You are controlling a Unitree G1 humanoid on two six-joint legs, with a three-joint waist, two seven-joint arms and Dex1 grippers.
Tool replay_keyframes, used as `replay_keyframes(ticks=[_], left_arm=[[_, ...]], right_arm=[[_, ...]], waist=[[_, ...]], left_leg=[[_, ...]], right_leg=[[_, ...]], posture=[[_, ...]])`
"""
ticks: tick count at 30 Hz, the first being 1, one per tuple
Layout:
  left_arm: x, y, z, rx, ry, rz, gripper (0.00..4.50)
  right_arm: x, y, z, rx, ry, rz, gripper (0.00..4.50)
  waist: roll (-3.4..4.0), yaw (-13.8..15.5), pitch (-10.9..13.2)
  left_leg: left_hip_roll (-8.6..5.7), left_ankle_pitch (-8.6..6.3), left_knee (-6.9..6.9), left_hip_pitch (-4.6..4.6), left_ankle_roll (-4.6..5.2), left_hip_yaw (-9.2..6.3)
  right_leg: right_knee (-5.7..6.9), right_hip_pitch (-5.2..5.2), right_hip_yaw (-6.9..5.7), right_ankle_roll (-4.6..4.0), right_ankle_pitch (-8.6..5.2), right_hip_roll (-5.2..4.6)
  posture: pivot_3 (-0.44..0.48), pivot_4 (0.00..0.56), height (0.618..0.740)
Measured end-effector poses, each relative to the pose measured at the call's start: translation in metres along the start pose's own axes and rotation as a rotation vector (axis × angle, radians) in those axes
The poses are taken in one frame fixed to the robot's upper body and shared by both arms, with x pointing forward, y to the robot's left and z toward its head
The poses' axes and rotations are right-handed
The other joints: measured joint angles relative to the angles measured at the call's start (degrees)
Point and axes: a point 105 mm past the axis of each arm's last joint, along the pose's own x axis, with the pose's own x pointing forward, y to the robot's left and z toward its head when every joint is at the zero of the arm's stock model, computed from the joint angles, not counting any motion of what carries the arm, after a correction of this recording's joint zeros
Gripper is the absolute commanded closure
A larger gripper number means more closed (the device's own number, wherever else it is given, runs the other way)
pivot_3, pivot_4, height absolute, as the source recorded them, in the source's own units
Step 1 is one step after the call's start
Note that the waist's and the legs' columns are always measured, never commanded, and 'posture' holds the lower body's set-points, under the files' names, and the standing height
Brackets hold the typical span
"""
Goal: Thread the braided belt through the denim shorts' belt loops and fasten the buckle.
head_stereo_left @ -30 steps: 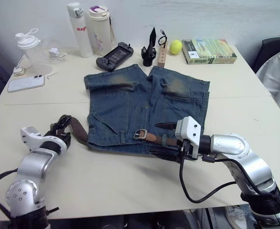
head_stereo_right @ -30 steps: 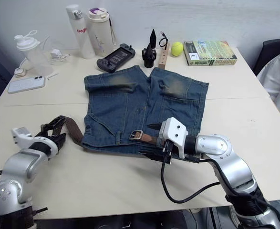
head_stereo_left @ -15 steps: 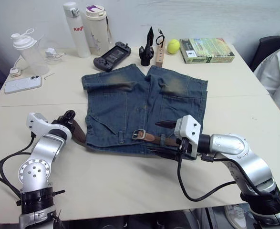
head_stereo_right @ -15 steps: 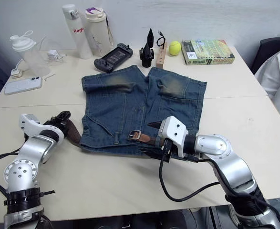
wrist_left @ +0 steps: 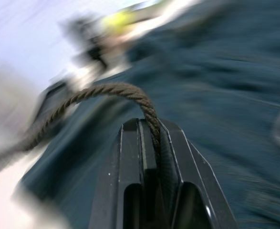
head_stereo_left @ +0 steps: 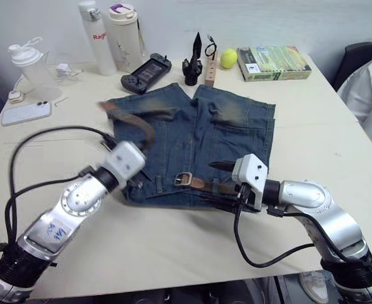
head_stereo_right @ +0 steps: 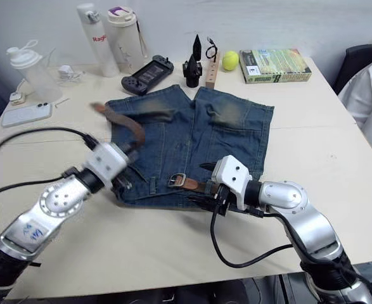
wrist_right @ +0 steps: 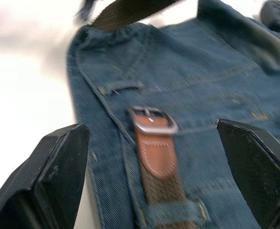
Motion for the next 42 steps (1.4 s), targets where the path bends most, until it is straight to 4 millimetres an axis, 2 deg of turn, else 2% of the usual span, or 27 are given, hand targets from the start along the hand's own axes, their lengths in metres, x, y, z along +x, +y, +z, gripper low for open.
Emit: replay_keyframes(ticks=[1, 4, 9, 12, 13, 14, 17, 20, 22, 24, 25, 27, 32, 42], left_arm=[[-0.003, -0.008, -0.002, 0.0, -0.01, -0.076, 4.03], [-0.014, -0.015, -0.015, -0.036, 0.026, -0.179, 4.03], [-0.038, -0.002, -0.029, -0.202, 0.098, -0.307, 4.03], [-0.053, 0.001, -0.028, -0.42, 0.091, -0.359, 4.03], [-0.058, 0.004, -0.024, -0.527, 0.066, -0.388, 3.51], [-0.06, 0.008, -0.021, -0.586, 0.05, -0.412, 3.4], [-0.066, 0.016, -0.015, -0.66, 0.039, -0.495, 2.35], [-0.069, 0.025, -0.025, -0.714, 0.059, -0.512, 1.17], [-0.069, 0.032, -0.031, -0.729, 0.071, -0.502, 1.17], [-0.068, 0.049, -0.035, -0.757, 0.074, -0.455, 1.17], [-0.066, 0.064, -0.036, -0.755, 0.064, -0.399, 1.17], [-0.068, 0.078, -0.037, -0.738, 0.064, -0.347, 1.17], [-0.07, 0.093, -0.048, -0.77, 0.079, -0.245, 1.17], [-0.091, 0.119, -0.049, -0.776, 0.079, -0.082, 1.17]], right_arm=[[0.0, -0.001, 0.0, -0.003, 0.004, -0.005, 0.0], [0.0, -0.001, -0.001, -0.006, 0.008, -0.01, 0.0], [0.0, -0.002, -0.003, -0.005, 0.021, -0.018, 0.0], [0.0, -0.003, -0.004, 0.003, 0.027, -0.022, 0.0], [0.0, -0.003, -0.004, 0.005, 0.028, -0.024, 0.0], [0.0, -0.003, -0.004, 0.01, 0.03, -0.025, 0.0], [0.001, -0.003, -0.005, 0.018, 0.03, -0.025, 0.0], [0.003, 0.0, -0.005, 0.021, 0.028, -0.017, 0.0], [0.004, 0.001, -0.006, 0.024, 0.03, -0.012, 0.0], [0.005, 0.003, -0.007, 0.03, 0.031, -0.013, 0.0], [0.005, 0.003, -0.008, 0.036, 0.031, -0.018, 0.0], [0.005, 0.004, -0.009, 0.043, 0.03, -0.022, 0.0], [0.006, 0.007, -0.013, 0.058, 0.033, -0.029, 0.0], [0.006, 0.007, -0.011, 0.044, 0.017, -0.032, 0.0]], waist=[[0.02, -0.03, 0.01], [0.07, -0.03, 0.04], [0.14, 0.05, 0.11], [0.14, -0.07, 0.16], [0.12, -0.07, 0.25], [0.16, -0.09, 0.3], [0.26, 0.24, 0.37], [0.33, 0.22, 0.41], [0.32, 0.12, 0.42], [0.3, 0.08, 0.43], [0.29, 0.09, 0.44], [0.29, 0.08, 0.44], [0.28, -0.29, 0.44], [0.25, -1.18, 0.44]], left_leg=[[0.1, 0.06, 0.01, -0.11, -0.05, -0.04], [0.2, 0.08, 0.0, -0.13, -0.07, -0.04], [0.11, 0.09, 0.3, -0.16, 0.04, -0.05], [0.07, 0.1, 0.5, -0.17, 0.1, -0.1], [0.07, 0.09, 0.58, -0.17, 0.1, -0.14], [0.08, 0.09, 0.66, -0.17, 0.09, -0.19], [-0.02, 0.09, 0.71, -0.16, 0.08, -0.26], [-0.08, 0.1, 0.71, -0.17, 0.1, -0.23], [-0.07, 0.12, 0.71, -0.23, 0.13, -0.24], [-0.08, 0.15, 0.75, -0.33, 0.18, -0.24], [-0.08, 0.16, 0.77, -0.36, 0.18, -0.25], [-0.1, 0.16, 0.78, -0.36, 0.2, -0.24], [-0.09, 0.17, 0.79, -0.36, 0.2, -0.25], [-0.1, 0.18, 0.82, -0.37, 0.21, -0.27]], right_leg=[[0.01, -0.11, -0.08, -0.08, -0.05, 0.02], [0.05, -0.14, -0.2, -0.18, -0.1, 0.23], [0.32, -0.13, -0.15, -0.14, -0.09, 0.19], [0.52, -0.11, -0.12, -0.12, -0.08, -0.13], [0.52, -0.11, -0.12, -0.12, -0.08, -0.15], [0.52, -0.12, -0.12, -0.12, -0.08, -0.17], [0.61, -0.1, -0.14, -0.12, -0.08, -0.1], [0.78, -0.13, -0.14, -0.12, -0.08, -0.02], [0.86, -0.15, -0.17, -0.12, -0.08, 0.02], [0.83, -0.19, -0.19, -0.11, -0.07, 0.03], [0.83, -0.19, -0.19, -0.1, -0.07, 0.03], [0.83, -0.19, -0.19, -0.08, -0.06, 0.02], [0.86, -0.2, -0.19, -0.07, -0.05, 0.03], [0.86, -0.19, -0.18, -0.07, -0.05, 0.01]], posture=[[0.0, 0.15, 0.72], [0.0, 0.15, 0.72], [0.0, 0.15, 0.72], [0.0, 0.15, 0.72], [0.0, 0.15, 0.72], [0.0, 0.15, 0.72], [0.0, 0.15, 0.72], [0.0, 0.15, 0.72], [0.0, 0.15, 0.72], [0.0, 0.15, 0.72], [0.0, 0.15, 0.72], [0.0, 0.15, 0.72], [0.0, 0.15, 0.72], [0.0, 0.15, 0.72]])
